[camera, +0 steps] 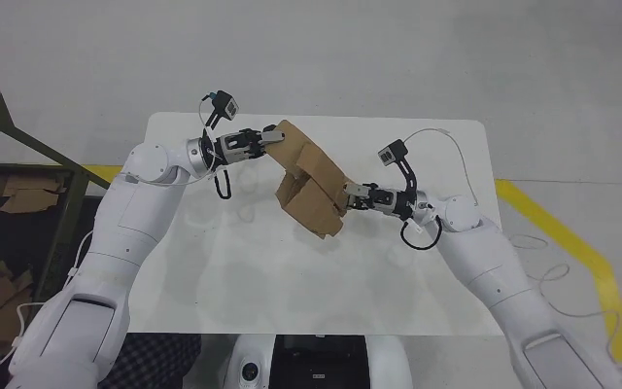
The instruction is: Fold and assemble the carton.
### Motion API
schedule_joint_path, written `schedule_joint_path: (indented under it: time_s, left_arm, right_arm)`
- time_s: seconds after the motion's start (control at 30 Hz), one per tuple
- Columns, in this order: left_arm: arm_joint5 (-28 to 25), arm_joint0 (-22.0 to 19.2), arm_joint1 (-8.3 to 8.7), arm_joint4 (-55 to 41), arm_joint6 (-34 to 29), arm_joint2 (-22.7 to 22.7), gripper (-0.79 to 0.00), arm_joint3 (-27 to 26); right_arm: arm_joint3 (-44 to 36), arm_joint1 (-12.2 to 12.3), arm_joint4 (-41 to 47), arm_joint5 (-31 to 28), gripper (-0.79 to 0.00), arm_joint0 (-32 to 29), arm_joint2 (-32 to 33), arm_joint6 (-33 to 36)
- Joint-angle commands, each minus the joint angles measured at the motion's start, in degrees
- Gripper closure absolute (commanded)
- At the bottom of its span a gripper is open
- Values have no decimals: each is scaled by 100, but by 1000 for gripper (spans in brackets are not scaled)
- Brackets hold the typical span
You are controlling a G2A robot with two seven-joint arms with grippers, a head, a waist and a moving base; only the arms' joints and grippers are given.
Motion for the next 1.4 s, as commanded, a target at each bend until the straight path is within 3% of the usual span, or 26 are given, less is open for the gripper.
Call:
schedule_joint_path:
  time_s: [0.0,0.07,0.2,0.4,0.73,0.77,0.8,1.17,1.37]
  left_arm:
    - [0,0,0,0,0,0,0,0]
    - [0,0,0,0,0,0,0,0]
    - [0,0,0,0,0,0,0,0]
    - [0,0,0,0,0,0,0,0]
    - [0,0,0,0,0,0,0,0]
    - [0,0,0,0,0,0,-326,0]
    - [0,0,0,0,0,0,-785,0]
    - [0,0,0,0,0,0,-785,0]
    - [0,0,0,0,0,0,-785,0]
  right_arm:
    - [83,-22,63,-12,-68,15,-15,61]
    - [172,-41,133,-13,-15,24,-17,114]
    - [323,-63,250,-41,-52,21,24,193]
    - [367,-80,421,-56,0,-4,107,387]
    - [329,-119,646,53,0,-31,205,561]
    - [304,-118,671,68,0,-45,226,577]
    - [273,-115,688,82,0,-59,252,591]
    - [-105,26,467,63,0,-383,777,396]
    - [-408,138,-340,501,0,-728,1122,-830]
